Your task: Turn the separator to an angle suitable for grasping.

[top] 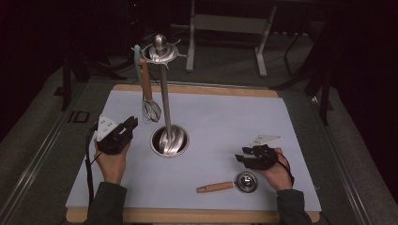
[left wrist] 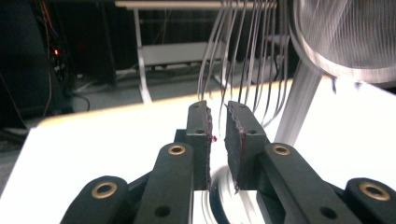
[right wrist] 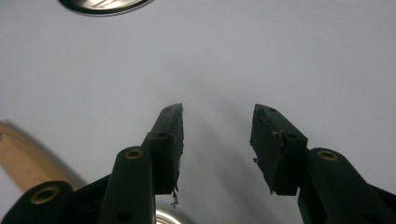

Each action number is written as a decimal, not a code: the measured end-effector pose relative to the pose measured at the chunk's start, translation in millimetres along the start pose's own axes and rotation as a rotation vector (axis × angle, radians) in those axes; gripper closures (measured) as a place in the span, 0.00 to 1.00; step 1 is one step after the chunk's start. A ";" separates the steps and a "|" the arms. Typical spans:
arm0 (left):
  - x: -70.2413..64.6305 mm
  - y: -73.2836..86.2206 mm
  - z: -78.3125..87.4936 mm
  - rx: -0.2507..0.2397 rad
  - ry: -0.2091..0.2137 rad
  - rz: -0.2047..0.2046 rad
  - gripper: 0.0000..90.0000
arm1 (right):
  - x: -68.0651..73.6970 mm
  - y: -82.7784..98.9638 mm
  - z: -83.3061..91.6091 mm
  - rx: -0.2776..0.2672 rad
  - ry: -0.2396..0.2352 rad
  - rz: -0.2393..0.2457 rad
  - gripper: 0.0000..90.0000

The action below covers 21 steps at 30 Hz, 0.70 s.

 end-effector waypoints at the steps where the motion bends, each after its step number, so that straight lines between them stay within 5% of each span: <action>1: 0.3 4.0 -2.0 0.010 0.004 0.000 0.88 | 1.2 -0.2 -0.1 0.003 -0.004 0.008 0.60; 16: -8.8 55.7 -21.9 0.111 0.048 0.027 0.84 | 18.9 0.0 -8.7 0.079 -0.071 0.154 0.61; 21: -6.1 73.0 -22.9 0.139 0.048 0.064 0.82 | 28.9 0.5 -9.7 0.101 -0.143 0.228 0.66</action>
Point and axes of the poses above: each handheld gripper's, and its own axes: z roughly backward along the jaws, y roughly out of its underside, x roughly to its left, the point moved 2 cm from there along -z, roughly forward along the jaws, and after that the axes turned 9 degrees about x, right-handed, at the moved point
